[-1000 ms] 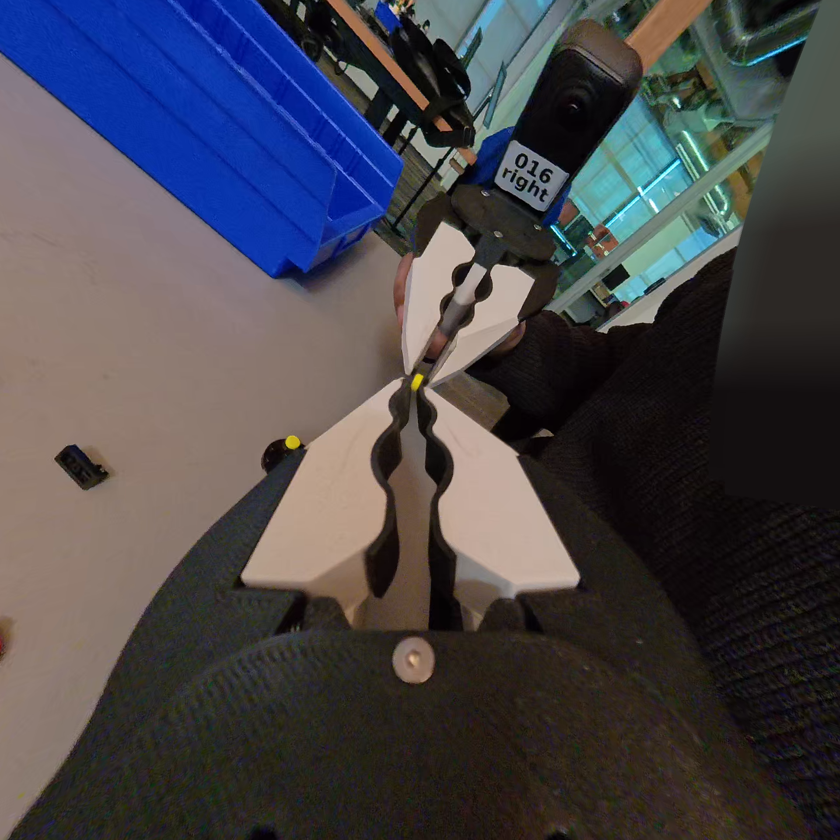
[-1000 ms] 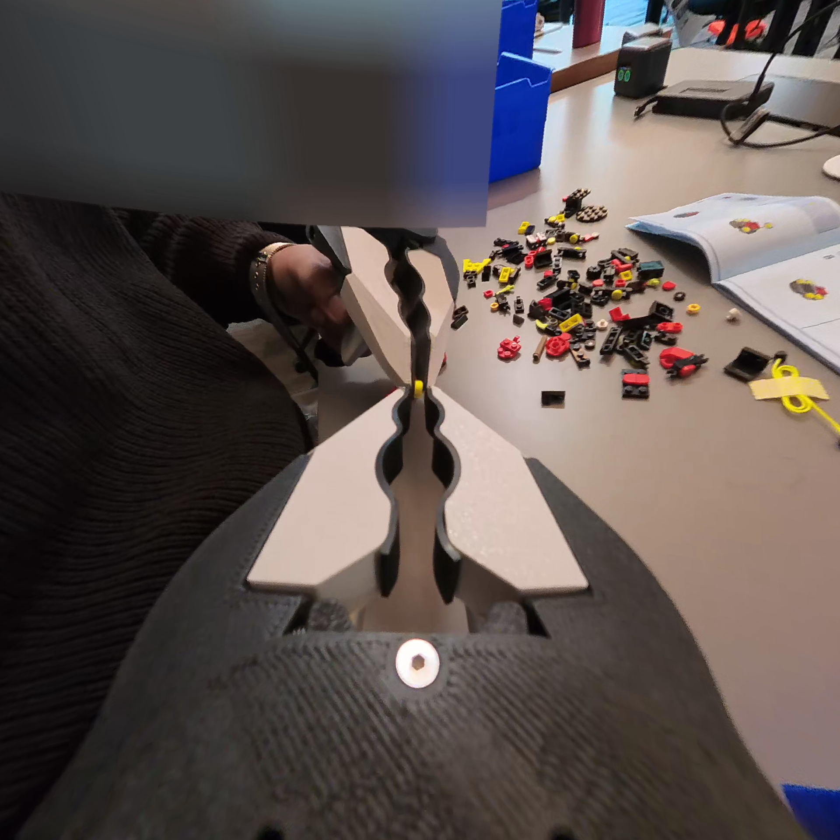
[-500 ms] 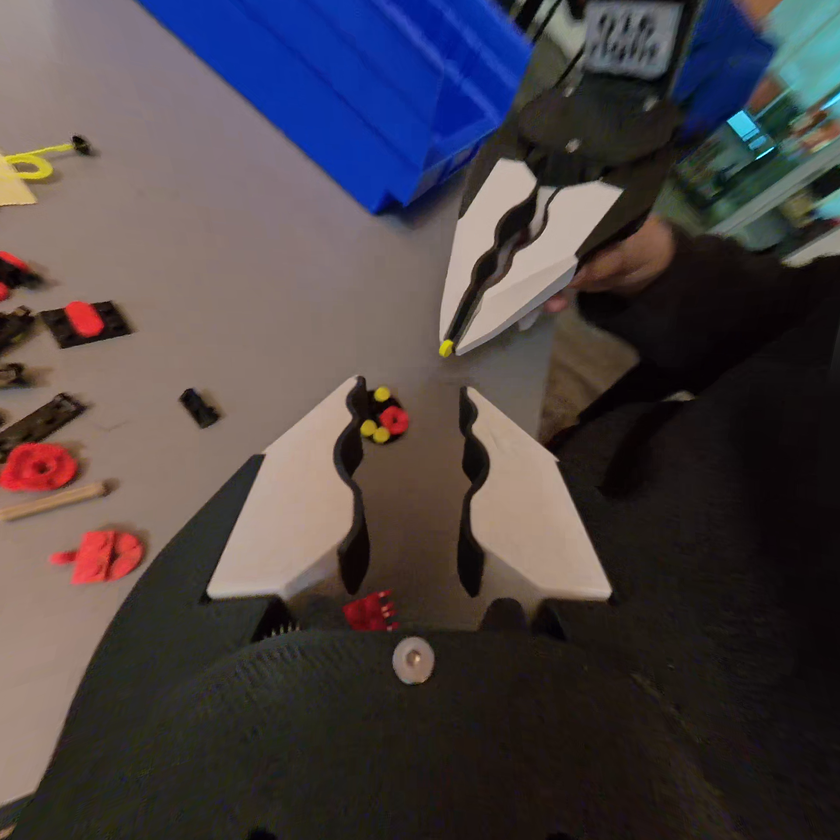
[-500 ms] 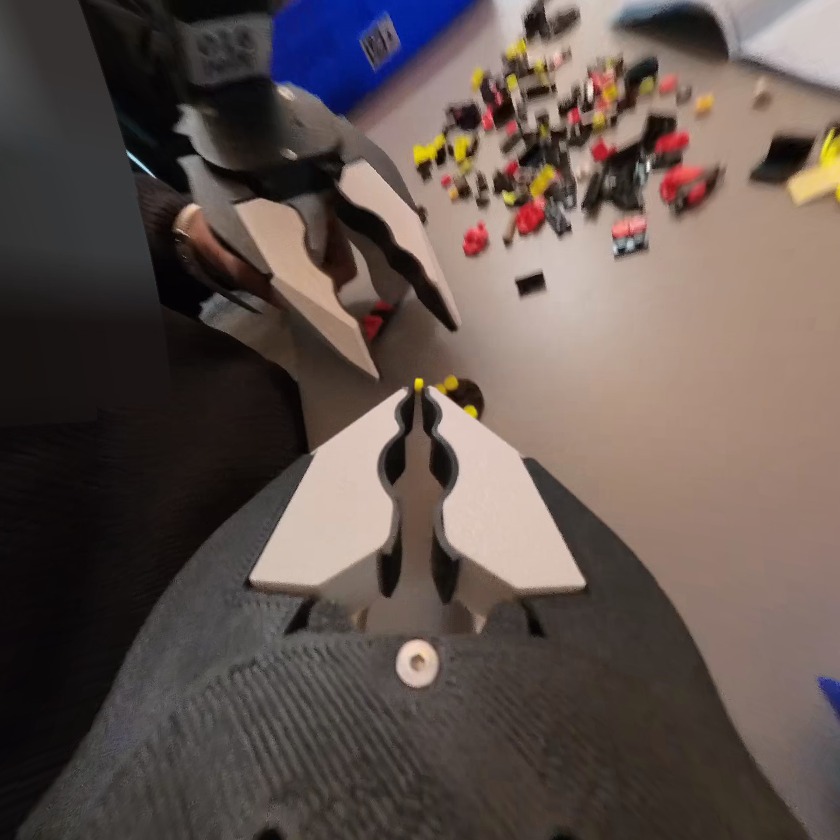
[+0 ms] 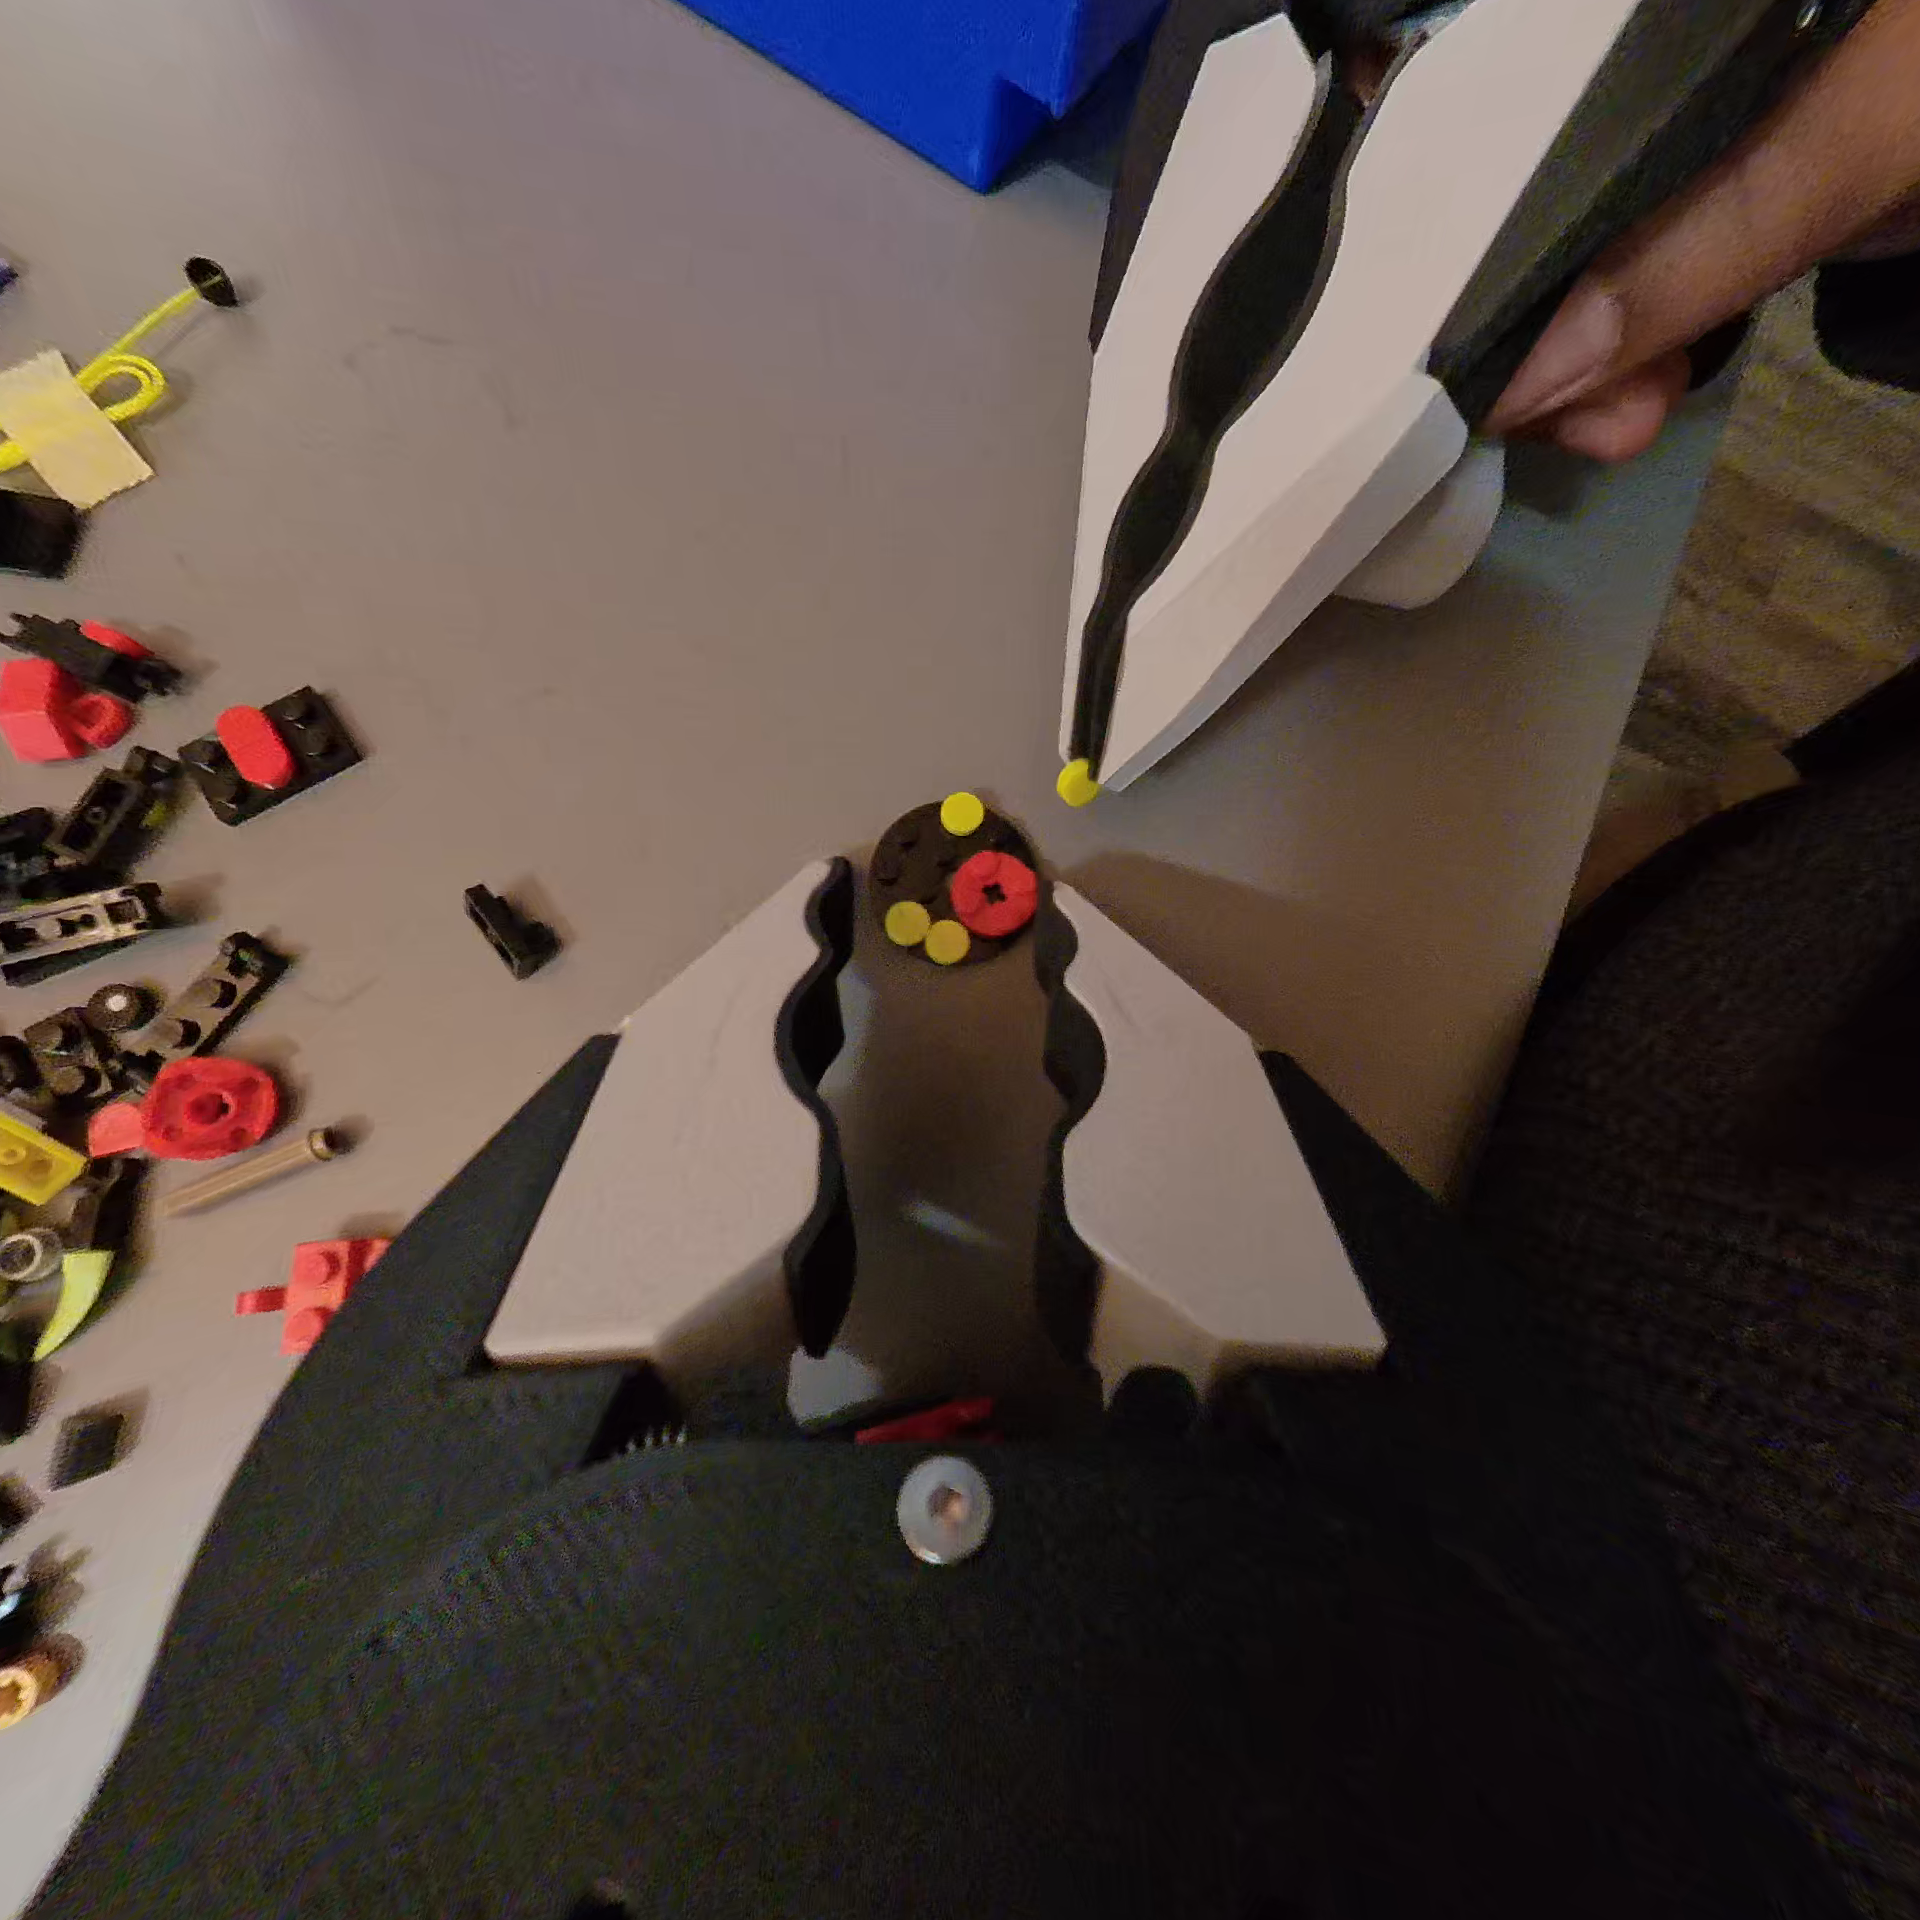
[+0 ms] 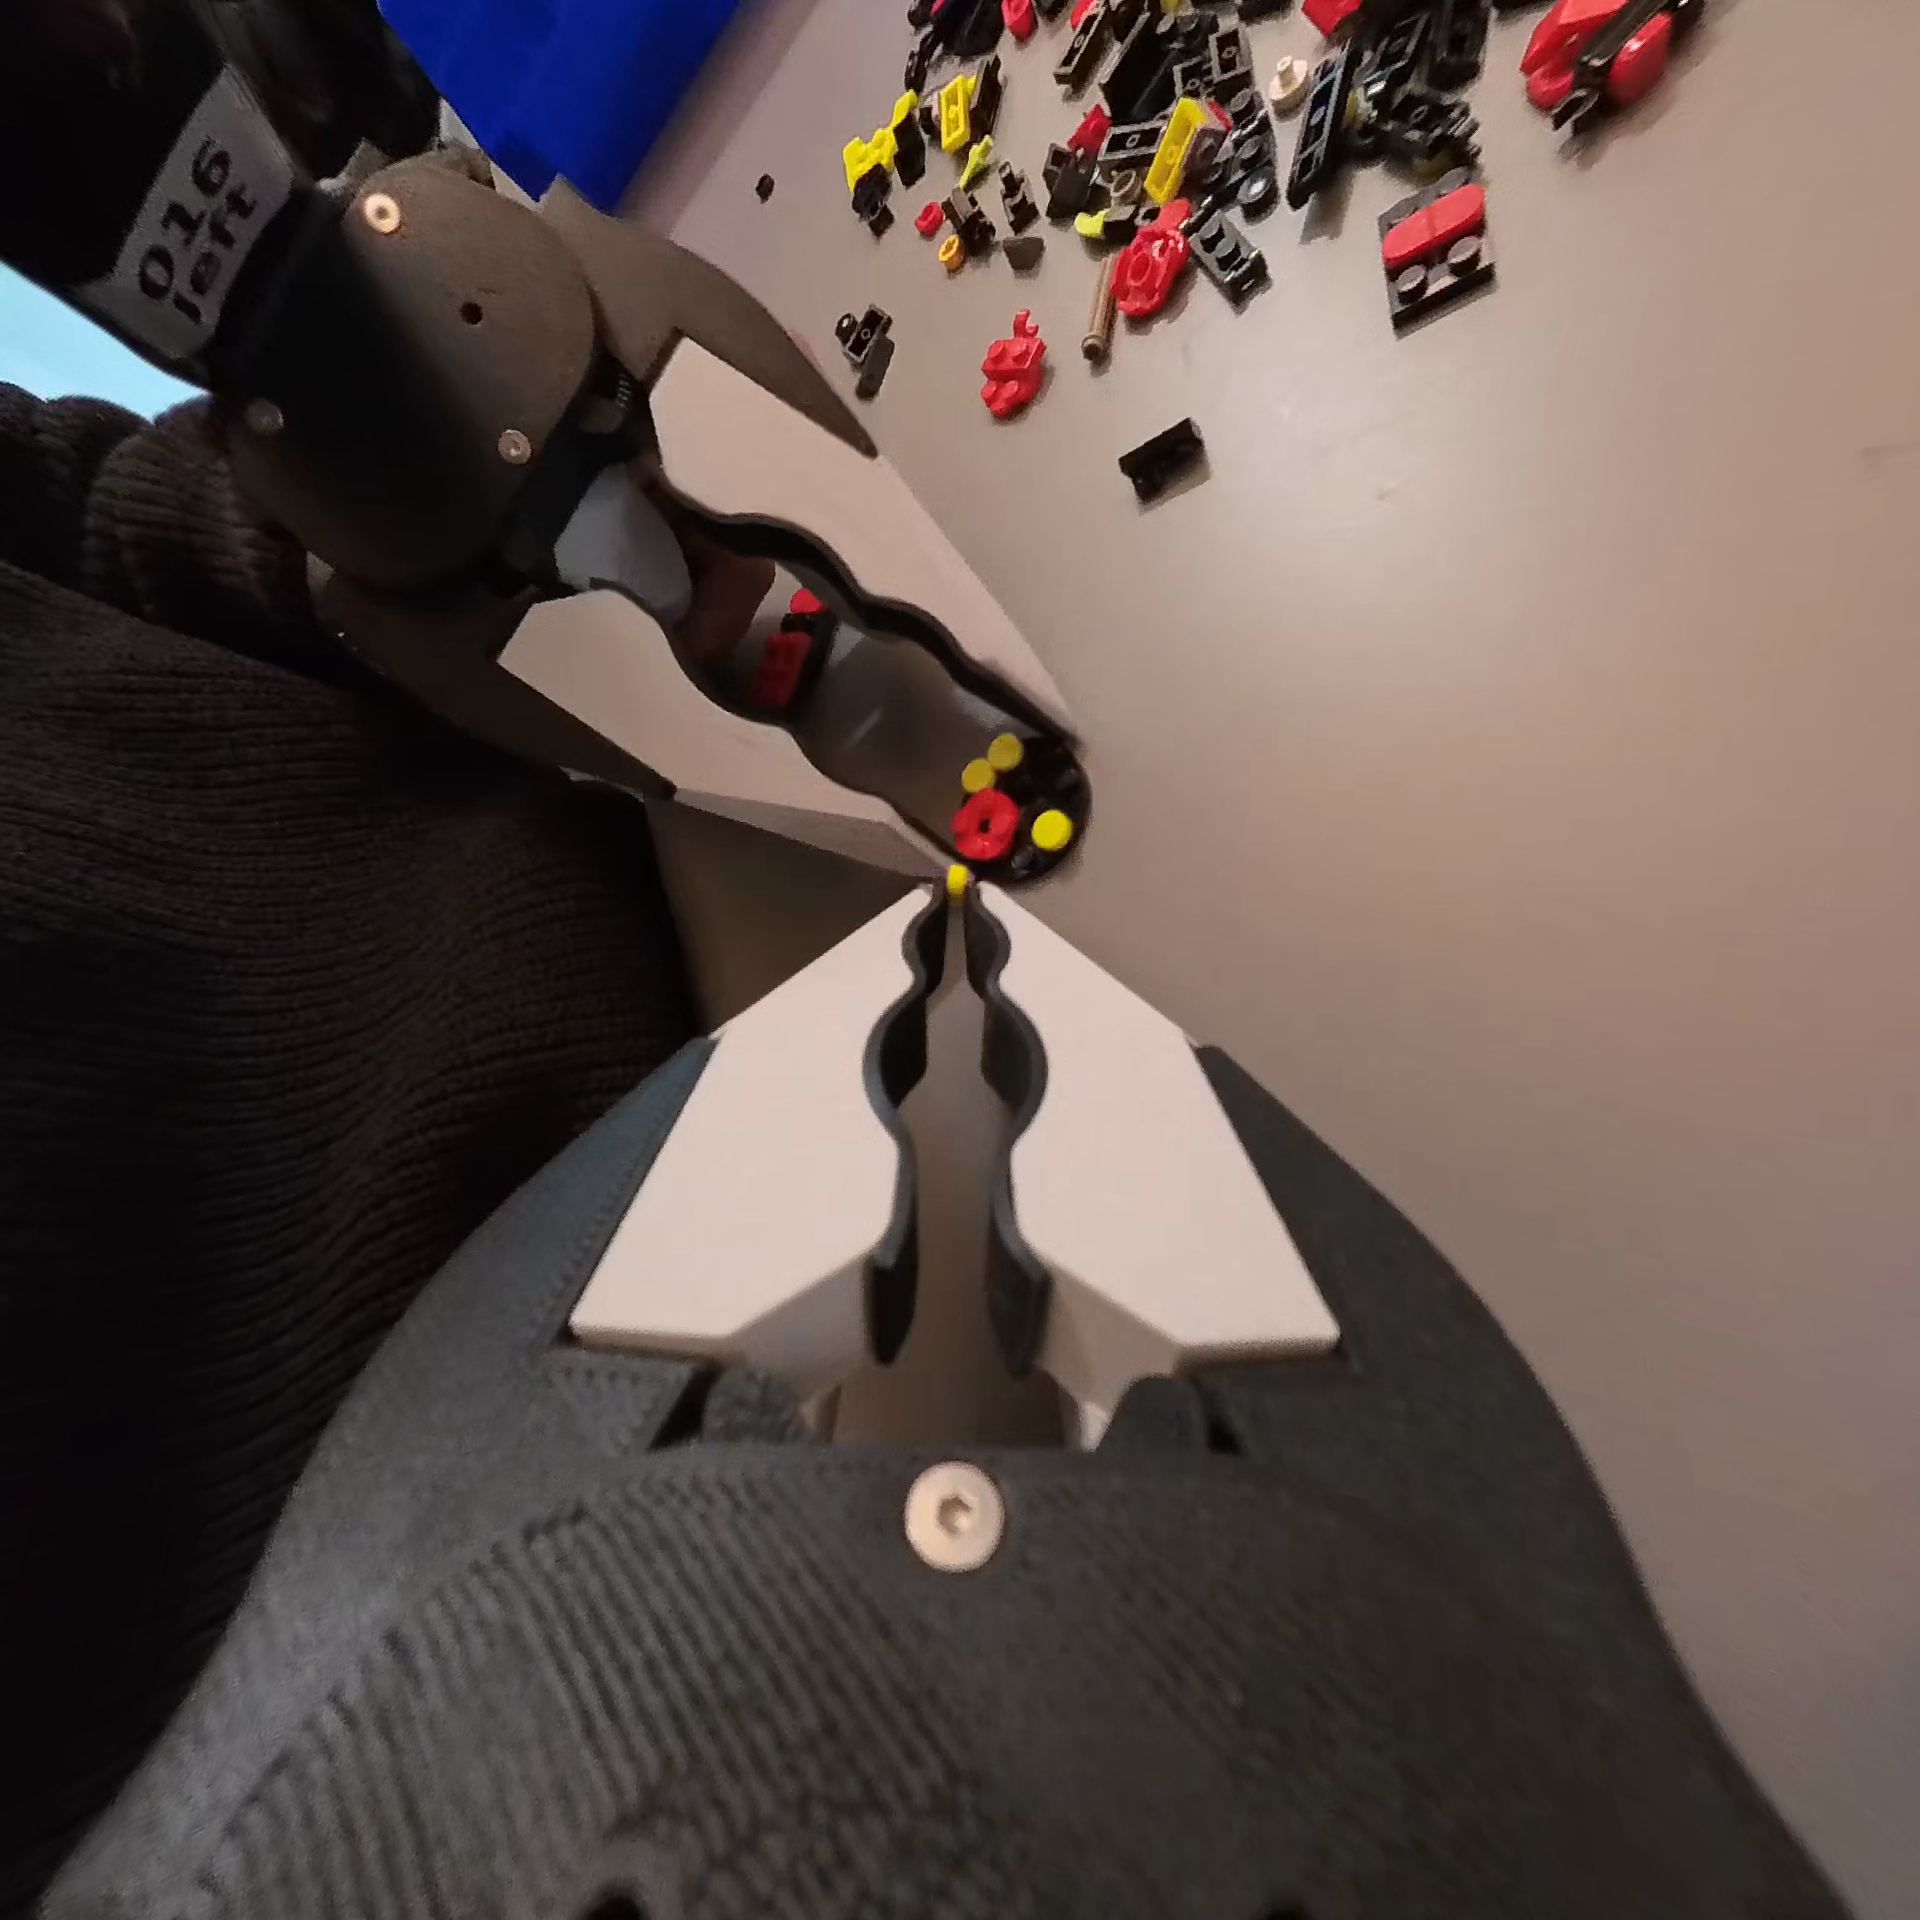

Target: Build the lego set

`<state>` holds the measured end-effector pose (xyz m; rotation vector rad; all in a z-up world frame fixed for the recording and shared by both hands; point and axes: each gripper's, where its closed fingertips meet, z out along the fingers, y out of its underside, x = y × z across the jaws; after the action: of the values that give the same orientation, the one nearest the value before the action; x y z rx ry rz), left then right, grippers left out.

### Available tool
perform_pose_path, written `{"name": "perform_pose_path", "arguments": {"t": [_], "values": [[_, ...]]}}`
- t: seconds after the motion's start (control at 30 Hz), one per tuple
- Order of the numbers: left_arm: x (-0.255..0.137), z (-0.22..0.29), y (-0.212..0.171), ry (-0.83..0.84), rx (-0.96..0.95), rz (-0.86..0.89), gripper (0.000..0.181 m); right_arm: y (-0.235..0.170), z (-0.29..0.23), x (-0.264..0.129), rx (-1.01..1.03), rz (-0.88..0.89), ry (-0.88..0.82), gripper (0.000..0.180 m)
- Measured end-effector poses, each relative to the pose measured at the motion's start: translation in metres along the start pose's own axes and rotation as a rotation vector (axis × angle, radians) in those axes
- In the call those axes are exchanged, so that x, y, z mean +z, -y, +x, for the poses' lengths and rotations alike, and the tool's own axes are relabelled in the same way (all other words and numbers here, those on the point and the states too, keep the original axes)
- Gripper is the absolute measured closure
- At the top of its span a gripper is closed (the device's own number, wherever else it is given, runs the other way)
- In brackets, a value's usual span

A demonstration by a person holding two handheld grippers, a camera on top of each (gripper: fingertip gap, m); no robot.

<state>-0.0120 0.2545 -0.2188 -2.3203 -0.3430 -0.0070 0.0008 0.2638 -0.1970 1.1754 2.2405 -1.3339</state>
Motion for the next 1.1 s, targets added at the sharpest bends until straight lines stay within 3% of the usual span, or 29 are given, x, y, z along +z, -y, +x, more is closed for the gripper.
{"name": "perform_pose_path", "arguments": {"t": [0.2, 0.5, 1.1], "values": [[-0.003, 0.002, 0.001, -0.031, 0.007, 0.016, 0.152, 0.003, 0.000, -0.002, 0.023, 0.025, 0.013, 0.179], [-0.039, 0.000, 0.046, 0.033, 0.117, 0.312, 0.152, 0.037, -0.019, -0.022, 0.116, 0.253, 0.181, 0.179], [-0.041, 0.005, 0.051, 0.069, 0.177, 0.341, 0.152, 0.040, -0.018, -0.024, 0.209, 0.293, 0.215, 0.180]]}}
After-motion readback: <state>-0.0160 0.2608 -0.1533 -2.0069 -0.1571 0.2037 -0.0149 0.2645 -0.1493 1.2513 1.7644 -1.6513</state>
